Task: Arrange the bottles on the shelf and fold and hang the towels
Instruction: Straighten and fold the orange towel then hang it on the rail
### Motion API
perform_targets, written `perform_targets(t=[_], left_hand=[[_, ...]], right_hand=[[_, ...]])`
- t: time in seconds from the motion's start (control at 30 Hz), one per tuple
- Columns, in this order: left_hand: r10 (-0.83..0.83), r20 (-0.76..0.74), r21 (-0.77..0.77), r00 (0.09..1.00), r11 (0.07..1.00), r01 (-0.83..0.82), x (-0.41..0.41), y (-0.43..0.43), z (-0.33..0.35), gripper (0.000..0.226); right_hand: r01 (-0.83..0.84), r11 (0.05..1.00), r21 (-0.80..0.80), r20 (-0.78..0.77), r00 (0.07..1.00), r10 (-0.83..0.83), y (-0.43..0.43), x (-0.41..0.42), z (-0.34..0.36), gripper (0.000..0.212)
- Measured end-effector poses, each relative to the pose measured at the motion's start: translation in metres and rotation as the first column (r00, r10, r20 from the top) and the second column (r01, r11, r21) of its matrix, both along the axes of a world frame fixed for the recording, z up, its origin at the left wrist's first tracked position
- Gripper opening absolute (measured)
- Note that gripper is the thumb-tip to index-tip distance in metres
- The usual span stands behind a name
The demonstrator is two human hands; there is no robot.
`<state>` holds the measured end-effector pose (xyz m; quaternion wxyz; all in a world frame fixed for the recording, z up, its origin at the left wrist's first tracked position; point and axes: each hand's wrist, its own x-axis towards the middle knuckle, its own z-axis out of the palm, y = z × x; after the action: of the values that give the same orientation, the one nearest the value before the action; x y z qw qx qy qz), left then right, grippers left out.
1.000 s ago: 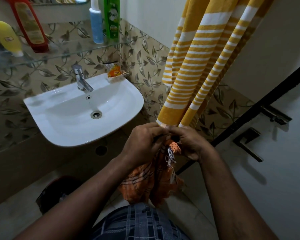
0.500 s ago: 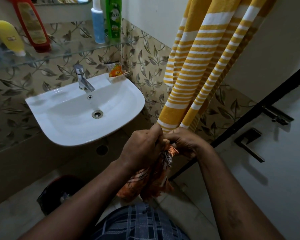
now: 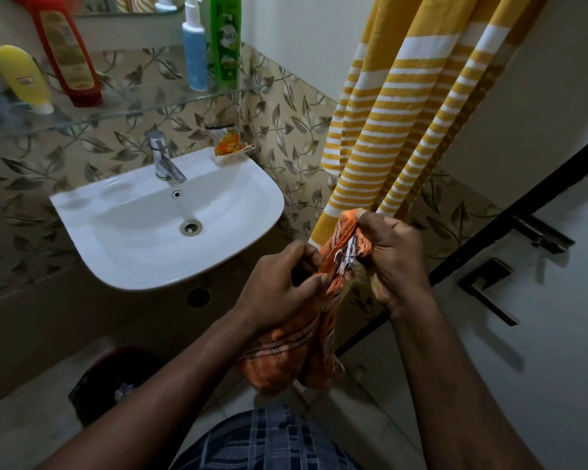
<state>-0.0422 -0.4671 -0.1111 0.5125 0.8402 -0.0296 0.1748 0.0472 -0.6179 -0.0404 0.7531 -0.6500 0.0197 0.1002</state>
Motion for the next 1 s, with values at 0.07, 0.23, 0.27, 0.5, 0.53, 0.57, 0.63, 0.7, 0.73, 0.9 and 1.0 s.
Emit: perform_targets(t=[0.07, 0.23, 0.27, 0.5, 0.53, 0.57, 0.63, 0.7, 0.73, 0.9, 1.0], left_hand=[[-0.008, 0.018, 0.033, 1.0, 0.999, 0.007, -0.001, -0.004, -0.005, 0.015], [0.053, 0.059, -0.029, 0.997, 0.998, -0.051, 0.004, -0.016, -0.003, 0.014], [0.076, 0.08, -0.054, 0.994, 0.996, -0.072, 0.007, -0.018, 0.001, 0.015], [0.103, 0.164, -0.013, 0.981, 0.995, -0.102, 0.025, -0.026, 0.033, 0.021], [0.086, 0.186, 0.008, 0.979, 0.996, -0.089, 0.026, -0.029, 0.035, 0.022], [0.086, 0.212, 0.023, 0.973, 0.995, -0.093, 0.027, -0.033, 0.035, 0.023], [0.16, 0.266, 0.046, 0.951, 0.983, -0.178, 0.026, -0.041, 0.035, 0.022], [0.245, 0.295, 0.078, 0.924, 0.957, -0.278, 0.024, -0.047, 0.032, 0.022], [0.242, 0.298, 0.105, 0.923, 0.953, -0.284, 0.023, -0.049, 0.031, 0.024], [0.137, 0.193, 0.229, 0.972, 0.956, -0.18, 0.024, -0.051, 0.019, 0.034], [0.183, 0.109, 0.334, 0.977, 0.919, -0.209, 0.027, -0.048, 0.012, 0.038]], right_hand=[[0.008, 0.999, 0.048, 0.029, 1.0, -0.009, -0.005, 0.002, 0.011, 0.013], [0.001, 0.998, 0.07, 0.077, 0.997, -0.007, -0.008, 0.001, 0.028, 0.015], [0.006, 0.999, 0.047, 0.089, 0.996, -0.01, -0.008, 0.001, 0.029, 0.016], [0.002, 1.0, 0.0, 0.138, 0.99, -0.002, -0.009, -0.001, 0.034, 0.019], [0.008, 1.0, -0.004, 0.151, 0.989, -0.008, -0.01, -0.001, 0.036, 0.019], [0.017, 1.0, -0.014, 0.171, 0.985, -0.015, -0.011, -0.001, 0.037, 0.017], [0.031, 0.999, -0.02, 0.191, 0.981, -0.027, -0.013, 0.001, 0.04, 0.013], [0.045, 0.999, 0.002, 0.185, 0.982, -0.045, -0.017, 0.002, 0.044, 0.015], [0.05, 0.999, -0.002, 0.188, 0.981, -0.049, -0.018, 0.003, 0.045, 0.018], [0.032, 0.999, -0.02, 0.188, 0.982, -0.028, -0.022, 0.007, 0.047, 0.021], [0.012, 1.0, -0.01, 0.173, 0.985, -0.011, -0.024, 0.008, 0.051, 0.021]])
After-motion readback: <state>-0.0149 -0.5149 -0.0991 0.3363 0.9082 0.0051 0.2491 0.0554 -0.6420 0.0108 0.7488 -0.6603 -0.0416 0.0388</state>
